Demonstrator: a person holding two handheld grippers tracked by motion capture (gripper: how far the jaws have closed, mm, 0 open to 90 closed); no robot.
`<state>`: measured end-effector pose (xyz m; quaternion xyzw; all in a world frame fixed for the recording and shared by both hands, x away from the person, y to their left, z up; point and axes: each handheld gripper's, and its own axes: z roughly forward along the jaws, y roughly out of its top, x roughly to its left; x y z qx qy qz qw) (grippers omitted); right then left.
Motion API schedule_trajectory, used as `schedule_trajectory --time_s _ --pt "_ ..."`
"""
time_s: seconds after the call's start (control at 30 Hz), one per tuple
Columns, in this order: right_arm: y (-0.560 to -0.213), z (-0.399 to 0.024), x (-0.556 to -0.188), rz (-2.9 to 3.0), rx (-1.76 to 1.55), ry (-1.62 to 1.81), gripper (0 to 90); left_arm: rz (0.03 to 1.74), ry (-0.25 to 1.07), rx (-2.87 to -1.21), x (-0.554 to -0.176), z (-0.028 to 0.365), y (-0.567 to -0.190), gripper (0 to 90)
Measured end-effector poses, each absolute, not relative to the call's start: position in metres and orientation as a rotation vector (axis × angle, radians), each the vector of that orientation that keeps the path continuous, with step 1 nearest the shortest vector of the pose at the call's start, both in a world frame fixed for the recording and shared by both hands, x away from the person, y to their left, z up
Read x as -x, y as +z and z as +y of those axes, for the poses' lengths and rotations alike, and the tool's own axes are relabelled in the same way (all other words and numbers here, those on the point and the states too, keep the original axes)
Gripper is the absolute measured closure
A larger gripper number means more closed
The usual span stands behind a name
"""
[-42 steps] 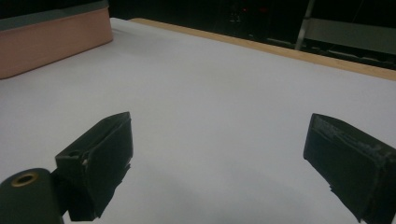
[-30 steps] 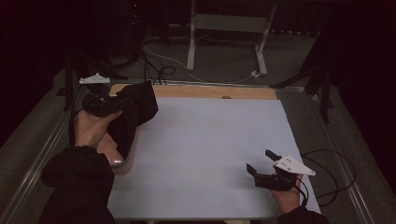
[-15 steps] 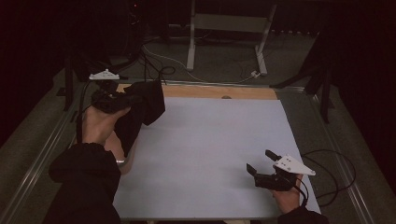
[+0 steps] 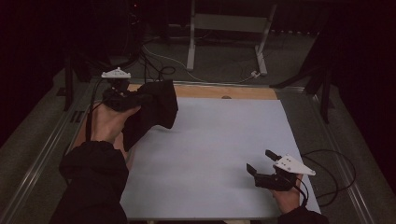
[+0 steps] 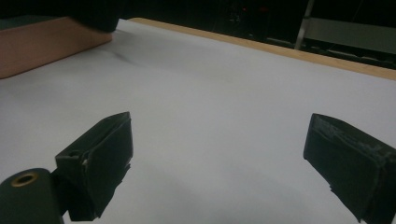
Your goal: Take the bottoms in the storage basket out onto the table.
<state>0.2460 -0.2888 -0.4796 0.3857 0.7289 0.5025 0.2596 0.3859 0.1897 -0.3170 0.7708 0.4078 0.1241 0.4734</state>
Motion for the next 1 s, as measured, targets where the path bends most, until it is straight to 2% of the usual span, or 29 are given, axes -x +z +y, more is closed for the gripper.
schedule_trajectory --time_s 1.0 --pt "-0.48 -0.289 -0.247 1.974 -1.044 1.364 8.0 0.902 0.231 -1.935 -0.393 0.129 -0.328 82.9"
